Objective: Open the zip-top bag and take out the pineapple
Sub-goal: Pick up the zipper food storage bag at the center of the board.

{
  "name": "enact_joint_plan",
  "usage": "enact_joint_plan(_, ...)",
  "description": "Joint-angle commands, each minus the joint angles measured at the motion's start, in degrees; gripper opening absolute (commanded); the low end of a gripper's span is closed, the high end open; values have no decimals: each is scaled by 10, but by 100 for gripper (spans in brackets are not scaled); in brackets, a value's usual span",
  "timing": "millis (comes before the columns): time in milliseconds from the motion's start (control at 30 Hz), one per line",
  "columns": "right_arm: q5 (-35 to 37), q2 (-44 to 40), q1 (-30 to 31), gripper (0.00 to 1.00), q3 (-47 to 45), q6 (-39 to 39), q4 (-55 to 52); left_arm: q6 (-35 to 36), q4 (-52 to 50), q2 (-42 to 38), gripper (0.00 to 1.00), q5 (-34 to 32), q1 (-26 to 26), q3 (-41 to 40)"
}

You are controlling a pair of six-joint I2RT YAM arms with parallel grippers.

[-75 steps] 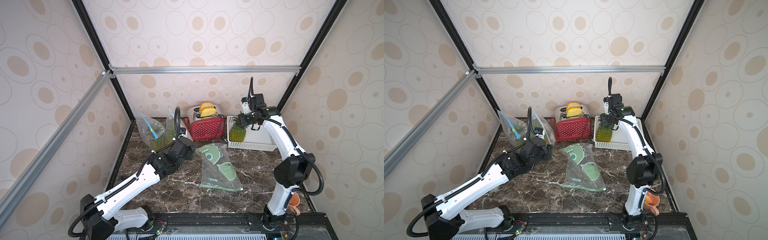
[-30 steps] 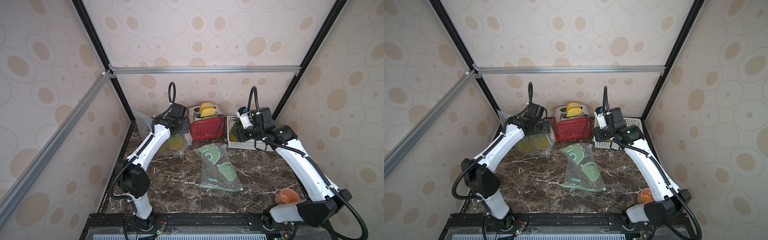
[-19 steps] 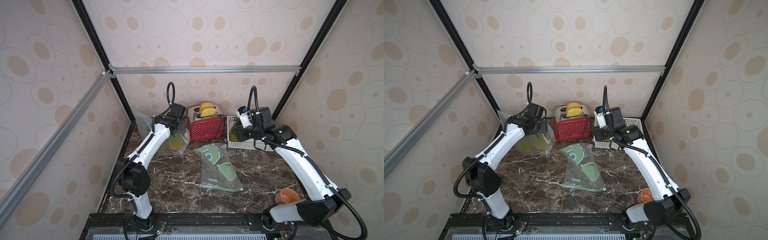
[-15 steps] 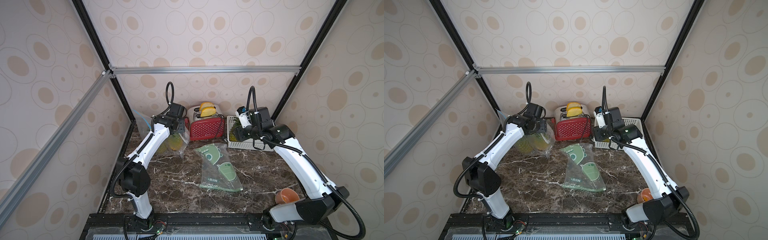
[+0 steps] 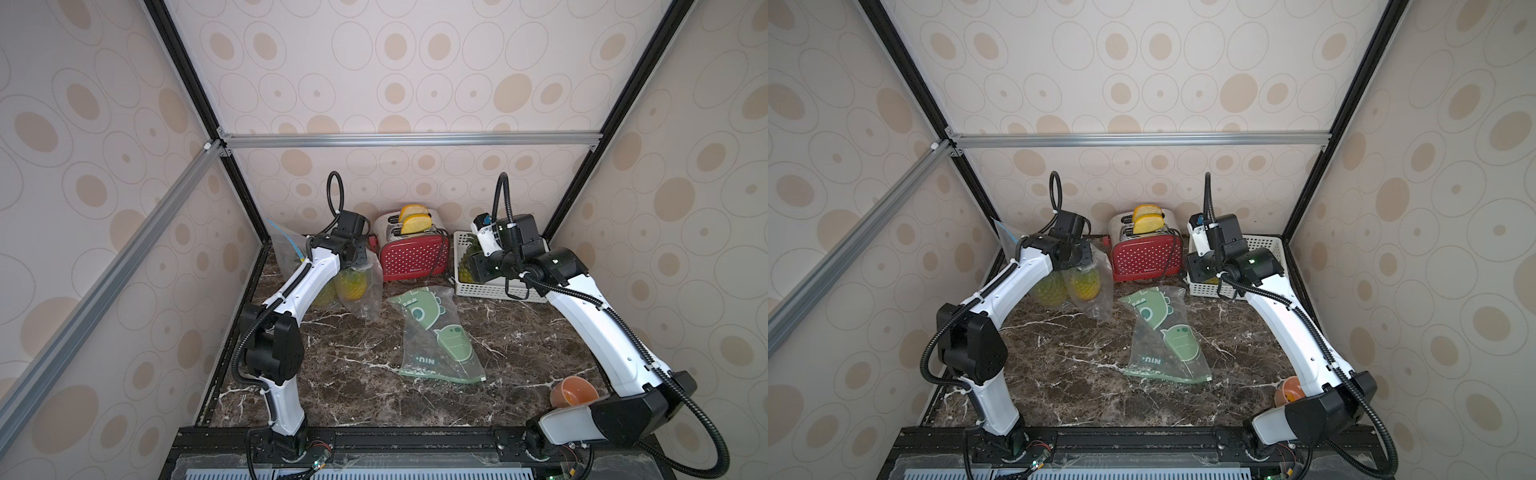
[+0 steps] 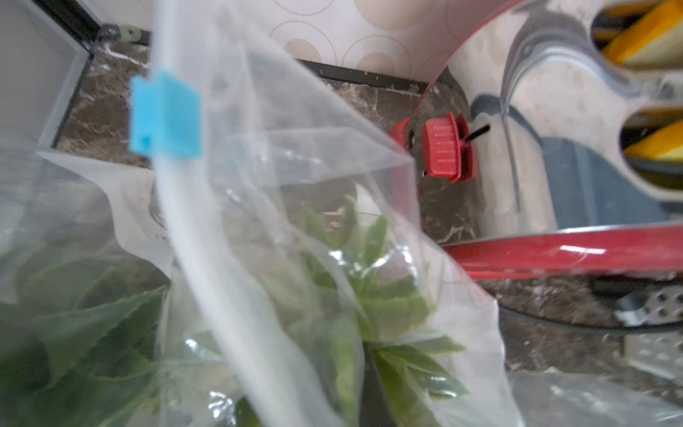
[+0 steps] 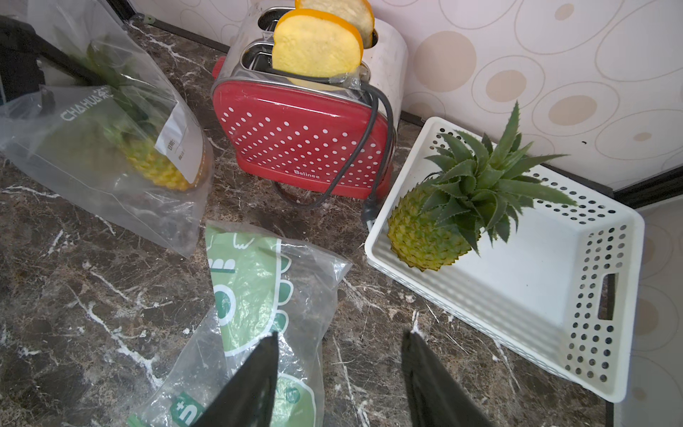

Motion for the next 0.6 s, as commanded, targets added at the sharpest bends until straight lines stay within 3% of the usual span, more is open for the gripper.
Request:
enact_joint_plan(0, 11, -12, 3, 57, 5, -2, -7, -33, 0, 5, 0, 30, 2, -24)
enact_joint_plan(167, 9, -11, 2, 57, 3, -6, -5, -72, 14, -34, 0, 14, -1, -52)
enact_joint_plan(300, 3, -19, 2, 57, 1, -12, 2, -119, 19, -87, 0, -35, -20, -72)
enact_joint_plan(567, -17, -52, 1, 56, -15, -22, 15, -238, 24, -172, 0, -140, -119, -112)
